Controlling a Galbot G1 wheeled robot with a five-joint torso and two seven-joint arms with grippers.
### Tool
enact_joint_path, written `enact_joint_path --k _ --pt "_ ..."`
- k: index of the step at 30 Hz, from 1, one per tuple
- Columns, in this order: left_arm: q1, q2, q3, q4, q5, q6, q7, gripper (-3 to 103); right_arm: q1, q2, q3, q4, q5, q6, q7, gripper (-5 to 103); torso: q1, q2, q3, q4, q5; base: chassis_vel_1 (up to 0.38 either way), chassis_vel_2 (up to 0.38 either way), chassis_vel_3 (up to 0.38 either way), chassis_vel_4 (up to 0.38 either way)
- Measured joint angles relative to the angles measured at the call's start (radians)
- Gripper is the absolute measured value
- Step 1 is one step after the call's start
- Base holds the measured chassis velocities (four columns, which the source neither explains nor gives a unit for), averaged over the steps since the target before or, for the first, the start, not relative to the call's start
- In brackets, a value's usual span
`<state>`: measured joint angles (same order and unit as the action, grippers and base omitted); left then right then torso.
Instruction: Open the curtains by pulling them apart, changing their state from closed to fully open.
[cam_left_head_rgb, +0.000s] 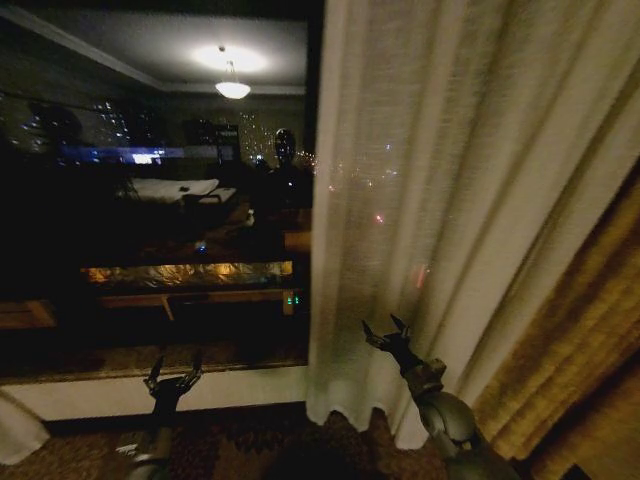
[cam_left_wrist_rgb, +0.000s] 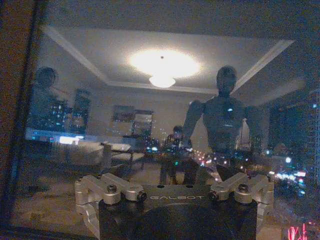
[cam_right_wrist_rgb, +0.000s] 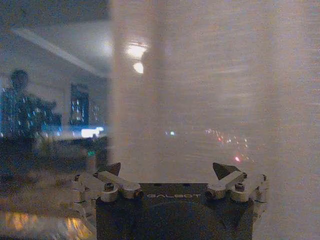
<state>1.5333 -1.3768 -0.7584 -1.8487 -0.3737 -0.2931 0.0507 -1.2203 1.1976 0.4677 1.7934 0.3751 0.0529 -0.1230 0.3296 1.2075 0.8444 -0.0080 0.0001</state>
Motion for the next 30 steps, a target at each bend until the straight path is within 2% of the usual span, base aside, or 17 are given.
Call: enact_joint_path --k 8,12,16,19,26,30 --pt "0.000 0.000 -0.001 0.000 0.000 0.000 -0.001 100 0.026 0.008 -0.016 -0.035 0.006 0.056 -0.017 100 0.000 0.000 0.000 0.0002 -0.0007 0.256 0.261 -0.255 -0.265" --pt "0.000 0.000 -0.001 0.000 0.000 0.000 -0.002 100 0.030 0.012 -0.020 -0.039 0.006 0.060 -0.021 100 0.000 0.000 0.000 0.0003 -0.0007 0.108 0.018 -0.038 -0.077" --pt "0.000 0.000 0.000 0.000 0.000 0.000 -0.001 100 0.045 0.018 -0.026 -0.047 0.002 0.060 -0.050 100 0.000 0.000 0.000 -0.0002 0.0009 0.000 0.000 0.000 0.000" --pt "0.000 0.000 0.001 0.000 0.000 0.000 -0.001 100 0.063 0.028 -0.027 -0.062 0.004 0.053 -0.080 100 0.000 0.000 0.000 -0.0002 -0.0001 -0.067 -0.036 0.042 0.050" --pt "0.000 0.000 0.000 0.000 0.000 0.000 -0.001 100 0.076 0.035 -0.036 -0.064 0.029 0.025 -0.057 100 0.000 0.000 0.000 0.0000 -0.0007 -0.028 0.001 0.022 0.002" --pt "0.000 0.000 0.000 0.000 0.000 0.000 -0.001 100 0.082 0.036 -0.047 -0.064 0.024 0.031 -0.004 100 0.000 0.000 0.000 0.0002 -0.0004 -0.097 0.018 0.099 -0.010"
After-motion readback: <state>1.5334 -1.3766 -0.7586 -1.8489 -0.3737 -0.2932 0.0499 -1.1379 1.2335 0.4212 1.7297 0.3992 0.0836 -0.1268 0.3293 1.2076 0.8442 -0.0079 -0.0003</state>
